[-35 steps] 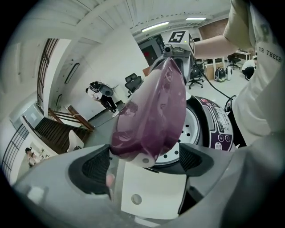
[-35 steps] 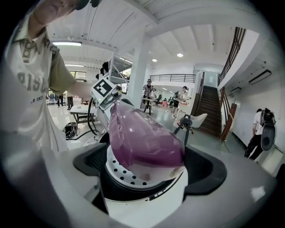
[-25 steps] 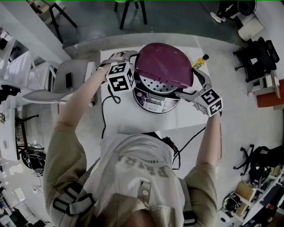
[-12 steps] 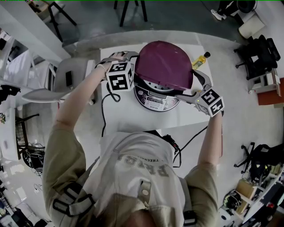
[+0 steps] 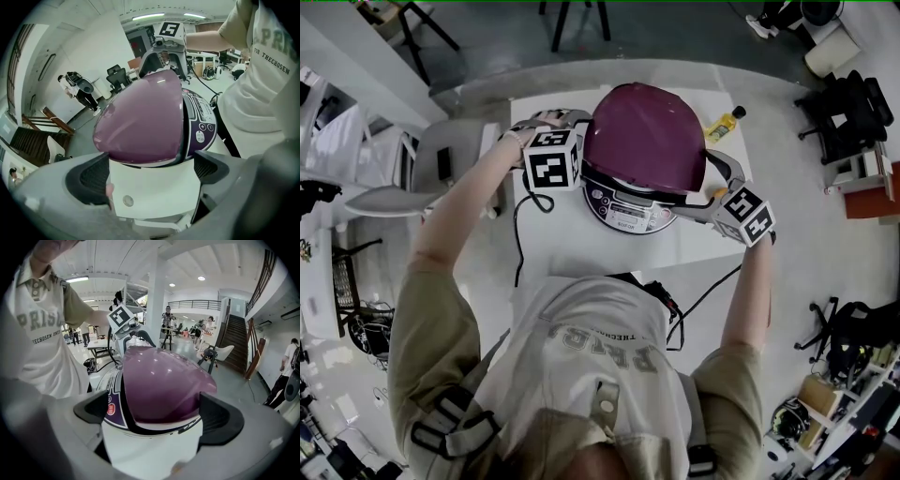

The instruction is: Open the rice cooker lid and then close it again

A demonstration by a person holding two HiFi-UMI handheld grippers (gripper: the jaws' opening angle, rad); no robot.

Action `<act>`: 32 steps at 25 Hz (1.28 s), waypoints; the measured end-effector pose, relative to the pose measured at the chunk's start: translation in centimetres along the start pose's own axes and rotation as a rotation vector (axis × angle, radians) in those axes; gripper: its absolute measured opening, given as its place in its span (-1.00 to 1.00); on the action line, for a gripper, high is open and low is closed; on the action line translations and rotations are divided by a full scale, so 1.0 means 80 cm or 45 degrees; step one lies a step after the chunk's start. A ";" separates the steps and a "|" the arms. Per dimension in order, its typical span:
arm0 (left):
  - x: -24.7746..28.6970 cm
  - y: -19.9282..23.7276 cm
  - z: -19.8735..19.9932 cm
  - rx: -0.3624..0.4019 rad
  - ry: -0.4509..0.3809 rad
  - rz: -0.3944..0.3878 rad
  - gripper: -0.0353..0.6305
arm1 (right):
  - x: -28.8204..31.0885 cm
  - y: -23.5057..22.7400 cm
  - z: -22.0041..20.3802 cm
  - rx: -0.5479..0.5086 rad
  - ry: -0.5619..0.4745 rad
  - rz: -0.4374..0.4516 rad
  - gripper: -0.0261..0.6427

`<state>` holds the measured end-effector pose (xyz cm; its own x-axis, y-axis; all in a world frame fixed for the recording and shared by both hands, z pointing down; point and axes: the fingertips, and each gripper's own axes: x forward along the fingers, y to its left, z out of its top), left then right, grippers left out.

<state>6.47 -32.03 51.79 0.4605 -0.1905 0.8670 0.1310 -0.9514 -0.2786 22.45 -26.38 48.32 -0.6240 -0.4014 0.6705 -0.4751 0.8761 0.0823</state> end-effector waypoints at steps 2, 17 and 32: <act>0.001 -0.001 -0.001 -0.005 -0.004 -0.008 0.83 | 0.002 0.001 0.000 0.001 -0.002 0.008 0.81; 0.018 -0.023 -0.020 0.073 0.109 -0.125 0.84 | 0.015 0.022 -0.027 -0.025 0.154 0.122 0.81; 0.031 -0.026 -0.033 0.183 0.209 -0.113 0.84 | 0.024 0.025 -0.039 -0.036 0.207 0.159 0.81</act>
<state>4.98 -31.16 55.61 0.2938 -0.1556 0.9431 0.2936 -0.9243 -0.2439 22.22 -24.55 52.08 -0.5673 -0.2431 0.7868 -0.3812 0.9244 0.0108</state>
